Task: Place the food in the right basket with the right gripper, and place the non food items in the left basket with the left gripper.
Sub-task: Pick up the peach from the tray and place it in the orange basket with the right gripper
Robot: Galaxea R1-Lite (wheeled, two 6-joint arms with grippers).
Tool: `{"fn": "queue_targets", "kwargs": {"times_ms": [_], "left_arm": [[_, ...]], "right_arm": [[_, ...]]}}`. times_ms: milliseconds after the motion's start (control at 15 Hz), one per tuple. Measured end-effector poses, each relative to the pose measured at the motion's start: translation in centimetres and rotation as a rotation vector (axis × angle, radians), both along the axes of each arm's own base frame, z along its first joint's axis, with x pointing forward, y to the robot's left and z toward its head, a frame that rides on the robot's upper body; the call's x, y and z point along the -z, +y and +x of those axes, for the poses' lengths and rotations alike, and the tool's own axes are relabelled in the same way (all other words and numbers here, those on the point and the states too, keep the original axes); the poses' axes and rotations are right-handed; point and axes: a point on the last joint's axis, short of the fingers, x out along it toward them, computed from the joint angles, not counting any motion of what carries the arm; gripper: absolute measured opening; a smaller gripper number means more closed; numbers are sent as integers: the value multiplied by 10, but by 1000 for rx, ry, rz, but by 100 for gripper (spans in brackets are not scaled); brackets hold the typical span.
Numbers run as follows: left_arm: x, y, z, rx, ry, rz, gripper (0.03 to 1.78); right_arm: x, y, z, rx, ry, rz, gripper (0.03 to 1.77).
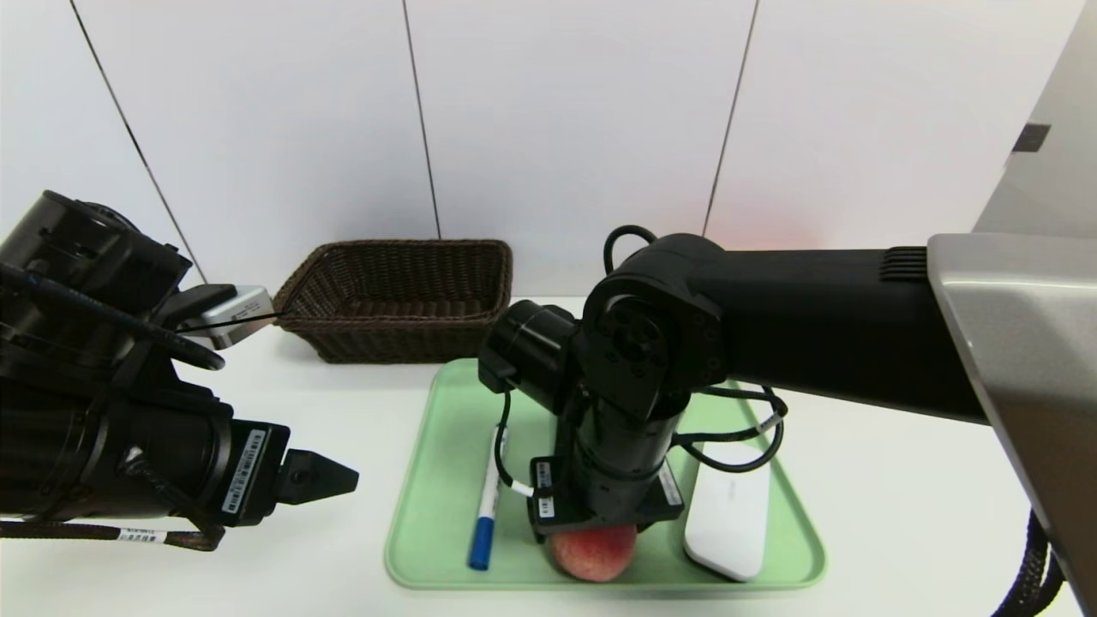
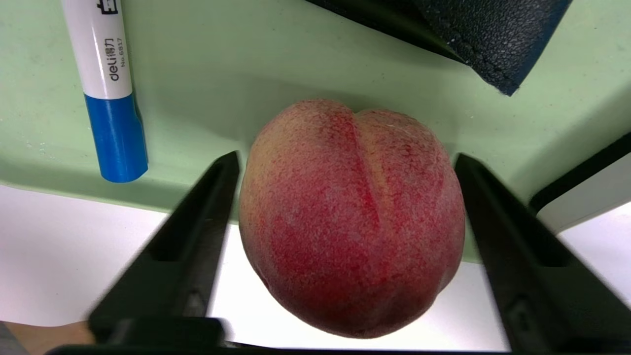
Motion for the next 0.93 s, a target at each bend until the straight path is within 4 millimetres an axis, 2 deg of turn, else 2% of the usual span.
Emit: {"fn": "queue_targets", "kwargs": {"times_ms": [67, 133, 333, 467, 600, 733, 800, 933], "left_arm": [[0, 0, 0, 0, 0, 0, 169], [0, 0, 0, 1, 1, 0, 169], [0, -1, 0, 7, 2, -3, 169], [0, -1, -1, 8, 1, -4, 169], [-1, 0, -1, 6, -1, -4, 169], [-2, -1, -1, 6, -6, -6, 169], [-2, -1, 0, 5, -9, -8, 169], [-5, -2, 3, -3, -39, -31, 169]], "right_arm": [[0, 0, 0, -1, 0, 0, 120], [0, 0, 0, -2, 1, 0, 116], [-1, 0, -2, -4, 3, 4, 115], [-10, -2, -6, -11, -7, 25, 114], [-31, -9, -13, -24, -28, 82, 114], [-61, -20, -22, -47, -68, 175, 114], [-79, -30, -26, -60, -109, 234, 114], [-111, -57, -17, -40, -225, 336, 114]]}}
